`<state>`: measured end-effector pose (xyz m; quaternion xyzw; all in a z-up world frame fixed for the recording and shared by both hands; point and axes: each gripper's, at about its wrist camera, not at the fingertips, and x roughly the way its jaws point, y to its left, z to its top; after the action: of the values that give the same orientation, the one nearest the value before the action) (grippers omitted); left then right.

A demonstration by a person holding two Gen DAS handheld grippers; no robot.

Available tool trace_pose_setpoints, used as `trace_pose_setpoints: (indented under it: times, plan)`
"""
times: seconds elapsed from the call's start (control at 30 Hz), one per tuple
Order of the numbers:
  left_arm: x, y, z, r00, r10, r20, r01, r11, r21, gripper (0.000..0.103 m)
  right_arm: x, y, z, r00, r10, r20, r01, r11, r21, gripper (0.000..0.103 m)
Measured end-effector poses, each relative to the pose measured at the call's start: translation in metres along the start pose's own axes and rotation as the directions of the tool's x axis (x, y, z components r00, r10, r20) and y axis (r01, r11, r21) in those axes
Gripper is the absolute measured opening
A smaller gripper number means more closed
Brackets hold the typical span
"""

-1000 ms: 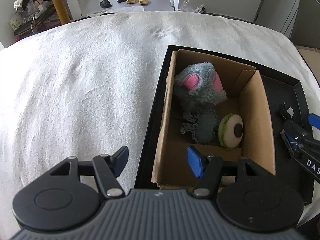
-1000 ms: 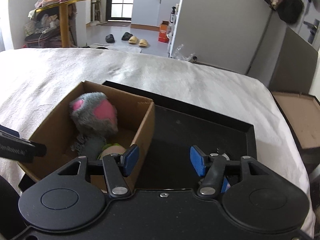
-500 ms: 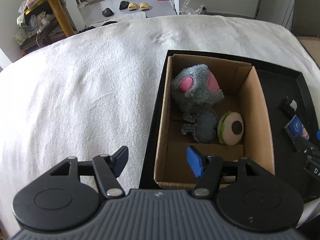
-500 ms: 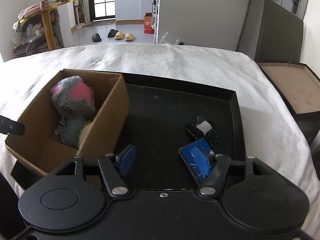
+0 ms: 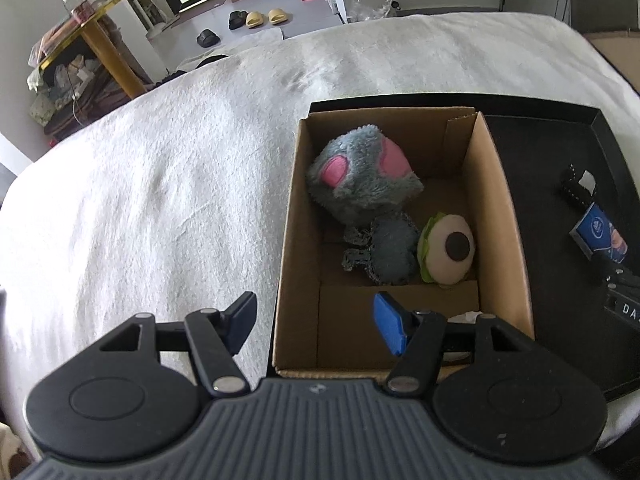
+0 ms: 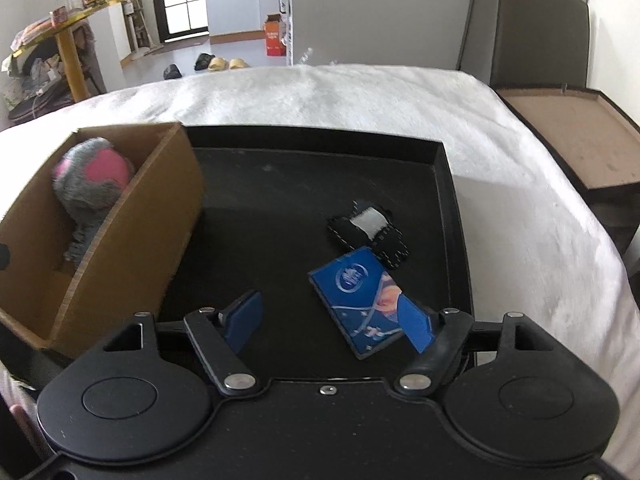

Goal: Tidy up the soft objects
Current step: 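Move the right tool back and grasp the blue Vinda tissue pack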

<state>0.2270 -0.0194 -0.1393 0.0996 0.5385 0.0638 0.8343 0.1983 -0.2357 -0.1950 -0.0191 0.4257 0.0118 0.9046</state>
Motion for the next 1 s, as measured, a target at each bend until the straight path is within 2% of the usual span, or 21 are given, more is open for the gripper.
trace_pose_setpoints:
  times: [0.17, 0.73, 0.9, 0.93, 1.0]
  plan:
    - [-0.002, -0.011, 0.008, 0.999, 0.034, 0.001, -0.034, 0.999, 0.021, 0.063, 0.016, -0.014, -0.003, 1.000, -0.013, -0.017, 0.013, 1.000, 0.020, 0.083]
    - [0.006, -0.044, 0.020, 0.993, 0.113, -0.032, -0.109, 0.990, 0.087, 0.063, 0.059, -0.039, -0.005, 0.997, 0.039, -0.061, -0.037, 0.999, 0.031, 0.084]
    - [0.009, -0.046, 0.024, 0.992, 0.118, -0.040, -0.114, 0.990, 0.084, 0.063, 0.061, -0.033, -0.007, 0.998, 0.049, -0.048, -0.050, 0.999, -0.021, 0.084]
    - [0.009, -0.047, 0.025, 0.992, 0.119, -0.038, -0.115, 0.990, 0.085, 0.063, 0.061, -0.031, -0.007, 0.998, 0.048, -0.046, -0.050, 0.998, -0.038, 0.080]
    - [0.009, -0.048, 0.025, 0.992, 0.122, -0.035, -0.118, 0.989, 0.089, 0.063, 0.057, -0.028, -0.007, 0.998, 0.060, -0.031, -0.062, 0.996, -0.058, 0.062]
